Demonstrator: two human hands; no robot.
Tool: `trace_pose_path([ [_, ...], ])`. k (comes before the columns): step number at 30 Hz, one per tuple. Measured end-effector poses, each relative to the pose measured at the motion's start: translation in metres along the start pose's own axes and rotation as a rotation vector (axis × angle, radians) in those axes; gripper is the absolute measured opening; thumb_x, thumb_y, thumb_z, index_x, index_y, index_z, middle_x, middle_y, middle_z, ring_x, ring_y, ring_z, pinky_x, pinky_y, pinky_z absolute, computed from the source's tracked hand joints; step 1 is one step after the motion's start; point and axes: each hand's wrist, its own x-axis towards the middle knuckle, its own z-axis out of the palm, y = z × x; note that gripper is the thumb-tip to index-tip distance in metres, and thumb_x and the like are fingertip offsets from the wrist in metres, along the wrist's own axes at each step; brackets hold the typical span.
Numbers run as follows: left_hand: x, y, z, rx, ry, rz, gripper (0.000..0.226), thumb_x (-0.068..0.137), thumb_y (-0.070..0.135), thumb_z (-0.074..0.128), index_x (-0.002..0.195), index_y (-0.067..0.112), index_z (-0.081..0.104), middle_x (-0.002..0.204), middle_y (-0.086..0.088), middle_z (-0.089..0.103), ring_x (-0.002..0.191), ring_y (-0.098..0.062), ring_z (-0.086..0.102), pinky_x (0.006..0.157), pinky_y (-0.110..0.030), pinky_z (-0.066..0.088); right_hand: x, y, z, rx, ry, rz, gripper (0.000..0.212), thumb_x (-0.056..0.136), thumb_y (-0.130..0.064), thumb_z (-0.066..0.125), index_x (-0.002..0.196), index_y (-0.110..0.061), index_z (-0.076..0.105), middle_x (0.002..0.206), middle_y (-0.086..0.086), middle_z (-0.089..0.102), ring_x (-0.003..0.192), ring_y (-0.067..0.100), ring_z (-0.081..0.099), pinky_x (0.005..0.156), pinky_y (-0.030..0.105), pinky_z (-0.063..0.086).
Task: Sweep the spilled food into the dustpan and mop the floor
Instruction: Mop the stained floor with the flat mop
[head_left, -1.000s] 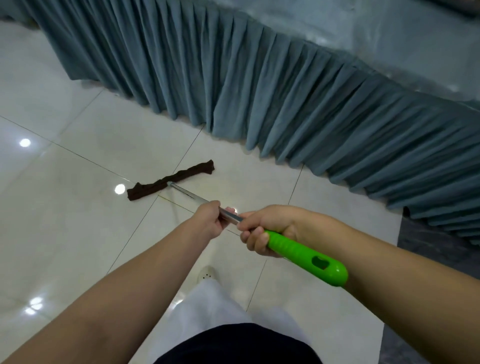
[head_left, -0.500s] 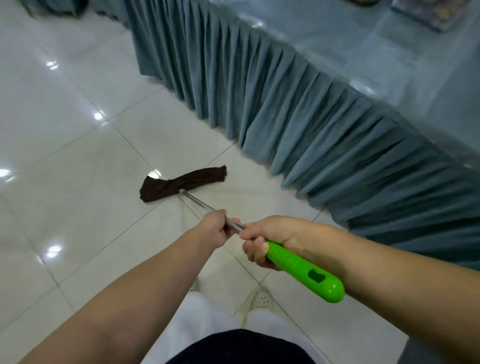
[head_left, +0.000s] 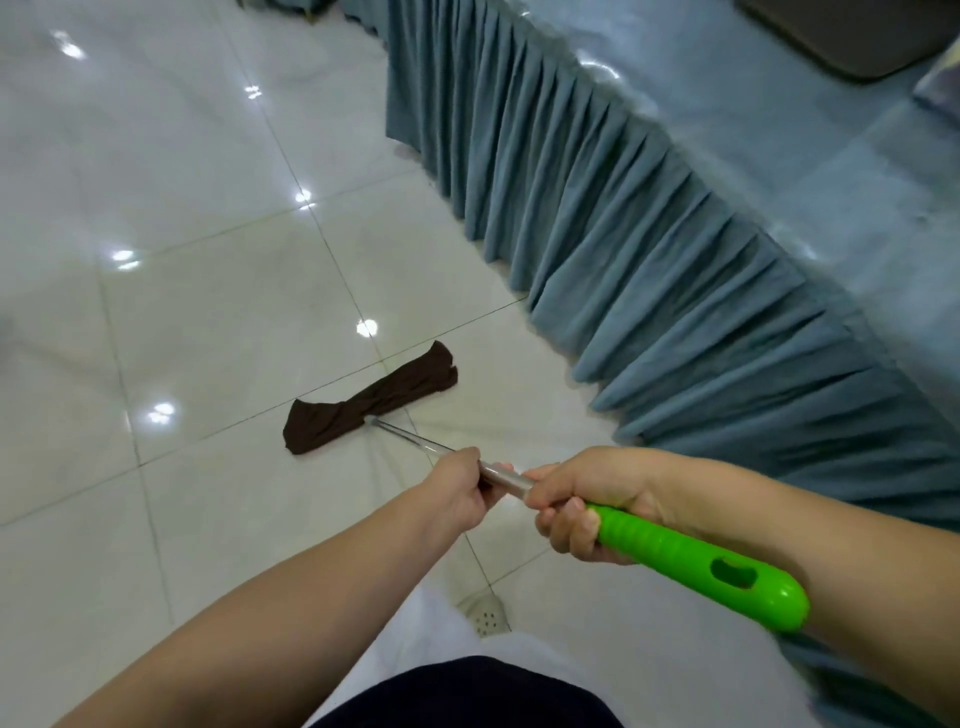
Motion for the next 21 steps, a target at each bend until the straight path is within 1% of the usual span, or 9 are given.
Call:
trace_pose_path([
  [2, 0.007, 0.011, -0.001, -0.005, 0.004, 0.014, 0.015, 0.101, 0.015, 0.033, 0.107, 0.003, 0.04, 0.073, -0.015, 0.053, 0.062, -0.022, 0.055, 0.029, -0.022, 0.046, 0.007, -0.01, 0.005, -0.037, 0.023, -0.021, 0.031, 0.098, -0.003, 0.035, 0.112, -0.029, 0.043, 0.048, 0.002, 0.037, 0.026, 0.004, 0.033, 0.026, 0.008, 0.027],
  [3, 0.012, 0.017, -0.002, -0.003, 0.007, 0.019, 0.015, 0.101, 0.015, 0.033, 0.106, 0.004, 0.04, 0.072, -0.014, 0.052, 0.061, -0.022, 0.053, 0.029, -0.022, 0.046, 0.011, -0.015, 0.009, -0.055, 0.035, -0.034, 0.03, 0.098, -0.002, 0.035, 0.112, -0.027, 0.043, 0.047, 0.003, 0.038, 0.026, 0.004, 0.033, 0.026, 0.008, 0.026],
  [6, 0.027, 0.04, -0.009, -0.012, 0.018, 0.014, 0.016, 0.101, 0.016, 0.031, 0.097, 0.004, 0.04, 0.069, -0.013, 0.048, 0.056, -0.02, 0.049, 0.031, -0.02, 0.046, 0.023, -0.034, 0.022, -0.087, 0.048, -0.053, 0.018, 0.098, -0.003, 0.036, 0.098, -0.018, 0.046, 0.052, 0.004, 0.04, 0.024, 0.004, 0.032, 0.025, 0.009, 0.026],
  [8, 0.035, 0.059, -0.015, -0.022, 0.021, 0.009, 0.023, 0.101, 0.017, 0.03, 0.085, 0.004, 0.039, 0.067, -0.012, 0.047, 0.055, -0.019, 0.047, 0.032, -0.019, 0.046, 0.032, -0.047, 0.033, -0.082, 0.054, -0.072, 0.017, 0.098, -0.004, 0.036, 0.09, -0.016, 0.046, 0.059, 0.004, 0.039, 0.023, 0.004, 0.033, 0.025, 0.009, 0.026],
  [9, 0.039, 0.069, -0.019, -0.025, 0.025, 0.005, 0.026, 0.101, 0.018, 0.03, 0.081, 0.005, 0.039, 0.066, -0.011, 0.046, 0.055, -0.019, 0.046, 0.033, -0.019, 0.046, 0.037, -0.054, 0.04, -0.075, 0.057, -0.083, 0.018, 0.099, -0.004, 0.037, 0.087, -0.016, 0.046, 0.06, 0.004, 0.039, 0.023, 0.004, 0.033, 0.025, 0.009, 0.027],
  [13, 0.053, 0.113, -0.029, 0.001, 0.05, 0.004, 0.027, 0.101, 0.019, 0.032, 0.081, 0.004, 0.04, 0.068, -0.011, 0.049, 0.056, -0.019, 0.048, 0.032, -0.02, 0.046, 0.046, -0.092, 0.062, -0.004, 0.038, -0.084, 0.023, 0.098, -0.005, 0.039, 0.08, -0.017, 0.047, 0.06, 0.003, 0.04, 0.023, 0.005, 0.033, 0.024, 0.009, 0.026],
  [16, 0.065, 0.155, -0.029, 0.028, 0.04, 0.013, 0.028, 0.101, 0.018, 0.033, 0.08, 0.001, 0.042, 0.067, -0.013, 0.05, 0.055, -0.02, 0.049, 0.031, -0.02, 0.045, 0.047, -0.135, 0.076, 0.06, 0.007, -0.051, 0.019, 0.097, -0.007, 0.042, 0.079, -0.01, 0.048, 0.056, 0.004, 0.043, 0.023, 0.006, 0.035, 0.023, 0.01, 0.028],
  [18, 0.073, 0.185, -0.029, 0.017, 0.039, 0.019, 0.028, 0.101, 0.018, 0.033, 0.079, 0.002, 0.041, 0.068, -0.013, 0.05, 0.054, -0.02, 0.048, 0.03, -0.019, 0.044, 0.051, -0.163, 0.087, 0.062, 0.012, -0.049, 0.019, 0.097, -0.007, 0.042, 0.079, -0.008, 0.048, 0.051, 0.005, 0.045, 0.024, 0.006, 0.035, 0.023, 0.011, 0.028],
  [21, 0.087, 0.227, -0.036, -0.023, 0.039, 0.024, 0.024, 0.1, 0.018, 0.035, 0.081, 0.004, 0.038, 0.07, -0.012, 0.047, 0.056, -0.019, 0.047, 0.033, -0.019, 0.044, 0.064, -0.2, 0.11, 0.004, 0.043, -0.072, 0.021, 0.097, -0.005, 0.038, 0.079, -0.012, 0.046, 0.049, 0.004, 0.044, 0.024, 0.005, 0.034, 0.025, 0.009, 0.027],
])
